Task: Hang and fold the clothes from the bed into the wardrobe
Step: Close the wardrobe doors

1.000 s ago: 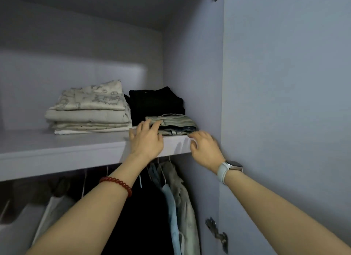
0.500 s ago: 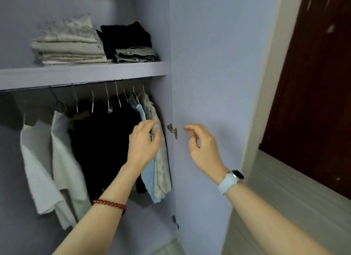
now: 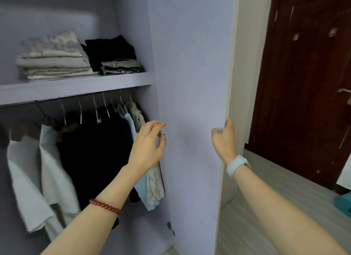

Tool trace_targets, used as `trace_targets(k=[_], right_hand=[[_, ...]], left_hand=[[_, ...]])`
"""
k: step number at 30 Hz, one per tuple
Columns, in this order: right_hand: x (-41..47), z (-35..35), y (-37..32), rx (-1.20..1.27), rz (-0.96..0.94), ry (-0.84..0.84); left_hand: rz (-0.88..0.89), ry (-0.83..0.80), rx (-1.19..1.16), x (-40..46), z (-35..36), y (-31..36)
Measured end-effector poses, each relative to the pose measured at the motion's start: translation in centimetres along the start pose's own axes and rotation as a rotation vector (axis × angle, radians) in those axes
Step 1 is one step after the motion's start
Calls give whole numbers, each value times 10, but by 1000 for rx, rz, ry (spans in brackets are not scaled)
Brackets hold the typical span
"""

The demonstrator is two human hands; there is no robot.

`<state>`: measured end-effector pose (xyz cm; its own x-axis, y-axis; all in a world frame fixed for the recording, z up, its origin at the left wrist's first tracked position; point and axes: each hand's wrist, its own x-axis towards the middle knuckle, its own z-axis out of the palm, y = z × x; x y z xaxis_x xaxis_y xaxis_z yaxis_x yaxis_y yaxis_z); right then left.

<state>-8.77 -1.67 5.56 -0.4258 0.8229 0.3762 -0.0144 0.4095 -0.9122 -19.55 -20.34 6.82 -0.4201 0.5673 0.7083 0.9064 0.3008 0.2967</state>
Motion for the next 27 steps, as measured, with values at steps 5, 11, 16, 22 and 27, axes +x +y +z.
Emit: trace_targets(k=[5,11,16,22,27], right_hand=[[-50,31,-2,84,-247,-68],[-79,99,-20,-196,-686,-427],[-71,187,-50,-629,-838,-647],[-52,274,-74,-954,-834,-728],[-31,317,-83,-1049,-877,-713]], left_hand=[[205,144,134,16,-35,-13],[582,258,557,25,-80,-40],[279,-34,991,22,-127,-116],[-41,-309,1250,41,-157,-181],[-153,-365,1283,63,-157,-217]])
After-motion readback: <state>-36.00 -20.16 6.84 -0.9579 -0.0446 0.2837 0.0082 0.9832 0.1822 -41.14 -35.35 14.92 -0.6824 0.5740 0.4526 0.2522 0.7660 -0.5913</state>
